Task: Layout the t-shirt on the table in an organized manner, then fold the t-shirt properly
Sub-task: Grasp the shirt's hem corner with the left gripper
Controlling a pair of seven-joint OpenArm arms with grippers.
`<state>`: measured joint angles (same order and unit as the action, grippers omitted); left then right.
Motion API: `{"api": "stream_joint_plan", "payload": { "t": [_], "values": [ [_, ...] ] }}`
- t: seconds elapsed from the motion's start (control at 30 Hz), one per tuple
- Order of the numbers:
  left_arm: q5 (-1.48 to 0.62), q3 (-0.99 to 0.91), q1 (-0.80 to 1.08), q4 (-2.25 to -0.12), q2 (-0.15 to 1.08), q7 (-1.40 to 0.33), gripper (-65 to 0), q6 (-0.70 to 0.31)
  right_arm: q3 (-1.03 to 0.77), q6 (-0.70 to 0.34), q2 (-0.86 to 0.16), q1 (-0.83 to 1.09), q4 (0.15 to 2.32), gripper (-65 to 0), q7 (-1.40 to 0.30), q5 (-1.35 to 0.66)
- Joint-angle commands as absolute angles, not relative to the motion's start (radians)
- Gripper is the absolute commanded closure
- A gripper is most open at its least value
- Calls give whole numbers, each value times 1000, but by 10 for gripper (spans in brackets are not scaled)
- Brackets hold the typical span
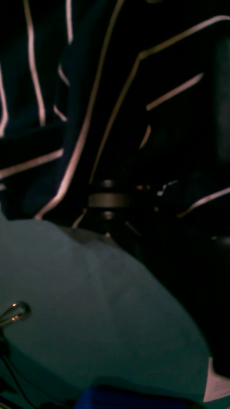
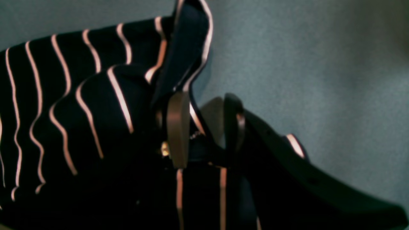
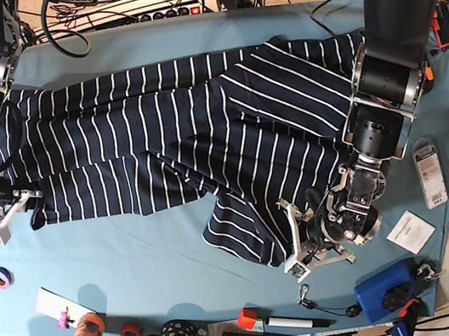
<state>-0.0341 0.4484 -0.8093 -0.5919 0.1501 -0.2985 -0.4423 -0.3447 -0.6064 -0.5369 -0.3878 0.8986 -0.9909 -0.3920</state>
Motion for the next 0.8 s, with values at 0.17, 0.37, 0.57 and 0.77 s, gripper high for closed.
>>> {"api": "stream_joint_plan", "payload": {
  "t": [0.17,0.37,0.57,0.77],
  "values": [
    [-110,442,-838,-721,180,-481,0,-352,-349,-609,-560,-413,916,-187,-976,-403],
    [-194,442,-766,-1035,274,-703,0,-272,-349,-609,-560,-413,916,-187,-976,-400],
    [-246,442,-619,-1383,341,-820,0,-270,-349,-609,-559,-413,916,-187,-973,-402],
    [-130,442,-587,-1422,294,-675,-173,-337,-348,-609,-559,-412,916,-187,-977,-403]
  ]
}}
